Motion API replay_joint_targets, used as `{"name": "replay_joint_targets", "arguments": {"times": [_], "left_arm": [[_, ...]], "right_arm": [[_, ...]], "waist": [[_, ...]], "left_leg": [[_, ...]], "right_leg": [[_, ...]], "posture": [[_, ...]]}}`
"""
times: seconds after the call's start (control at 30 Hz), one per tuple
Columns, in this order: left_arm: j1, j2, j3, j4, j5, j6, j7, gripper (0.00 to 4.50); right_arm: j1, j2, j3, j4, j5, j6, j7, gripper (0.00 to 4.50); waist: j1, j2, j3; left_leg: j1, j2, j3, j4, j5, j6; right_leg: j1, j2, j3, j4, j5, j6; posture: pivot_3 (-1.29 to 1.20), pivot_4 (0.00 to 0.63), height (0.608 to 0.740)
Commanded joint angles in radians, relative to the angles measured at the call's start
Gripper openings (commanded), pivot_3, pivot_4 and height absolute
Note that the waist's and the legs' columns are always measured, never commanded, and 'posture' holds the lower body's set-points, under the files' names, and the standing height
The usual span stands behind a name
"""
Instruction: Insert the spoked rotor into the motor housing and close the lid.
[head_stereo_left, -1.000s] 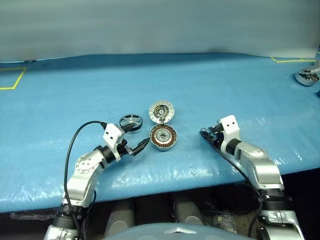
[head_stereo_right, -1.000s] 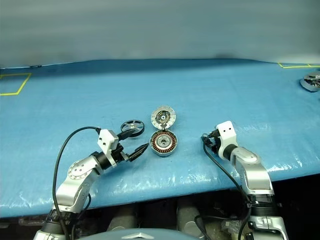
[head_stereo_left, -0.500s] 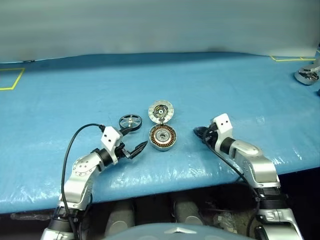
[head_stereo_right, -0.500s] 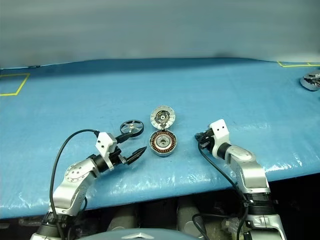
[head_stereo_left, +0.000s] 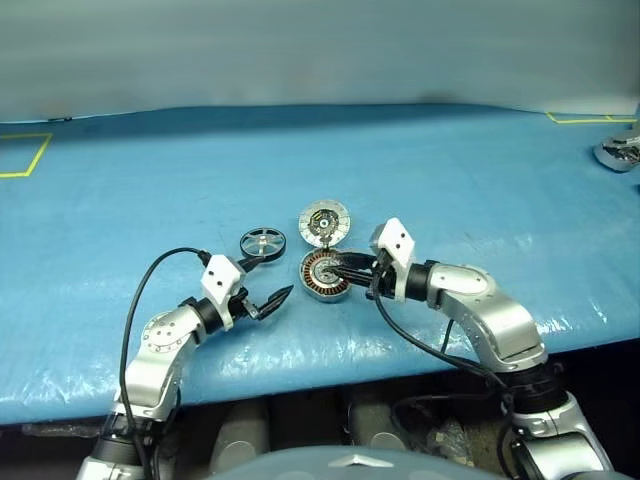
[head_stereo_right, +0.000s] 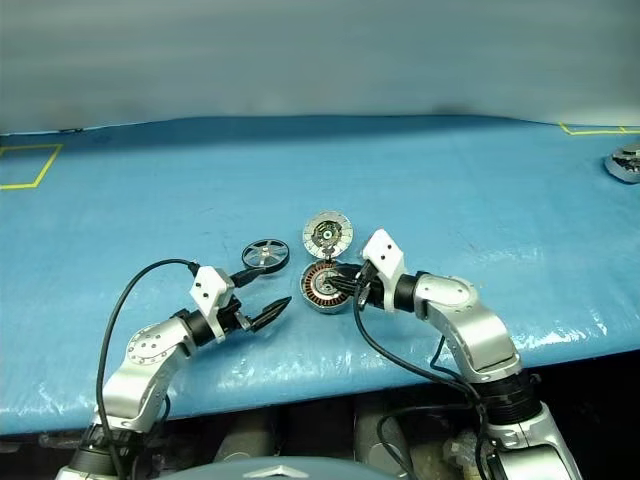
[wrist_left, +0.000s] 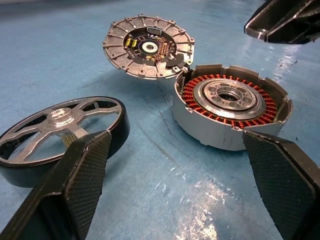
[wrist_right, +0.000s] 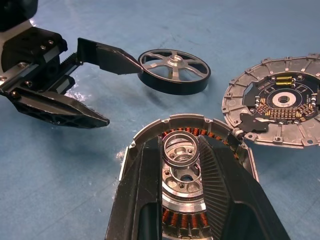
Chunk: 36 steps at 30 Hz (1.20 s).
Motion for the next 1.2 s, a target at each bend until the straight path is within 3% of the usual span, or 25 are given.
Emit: {"name": "replay_joint_targets", "arguments": {"times": [0.03, 0.37, 0.97, 1.2], "left_arm": [[-0.005, 0.001, 0.003, -0.020, 0.005, -0.018, 0.007, 4.50], [-0.007, 0.005, -0.001, -0.015, 0.012, -0.015, 0.022, 4.50], [-0.008, 0.003, 0.003, -0.011, 0.023, -0.017, 0.026, 4.50], [-0.009, 0.006, 0.006, -0.010, 0.032, -0.013, 0.034, 4.50]], "right_arm": [[-0.022, 0.010, 0.008, 0.026, -0.018, -0.052, -0.001, 0.71], [-0.055, 0.059, 0.039, 0.113, -0.054, -0.096, -0.019, 0.71], [-0.049, 0.050, 0.057, 0.133, -0.069, -0.080, -0.005, 0.71], [-0.052, 0.068, 0.043, 0.131, -0.074, -0.104, -0.028, 2.90]], "waist": [[0.000, 0.000, 0.000], [-0.001, 0.000, 0.000], [-0.001, 0.000, 0.000], [-0.001, 0.000, 0.000]], "left_leg": [[0.000, 0.000, 0.000, 0.000, 0.000, 0.000], [0.000, 0.000, 0.000, 0.000, 0.000, 0.000], [0.000, 0.000, 0.000, 0.000, 0.000, 0.000], [0.000, 0.000, 0.000, 0.000, 0.000, 0.000]], "right_leg": [[0.000, 0.000, 0.000, 0.000, 0.000, 0.000], [-0.001, 0.000, 0.000, 0.000, 0.000, 0.000], [-0.001, 0.000, 0.000, 0.001, 0.000, 0.000], [-0.001, 0.000, 0.000, 0.001, 0.000, 0.000]], "posture": [[0.00, 0.150, 0.740], [0.00, 0.150, 0.740], [0.00, 0.150, 0.740], [0.00, 0.150, 0.740]]}}
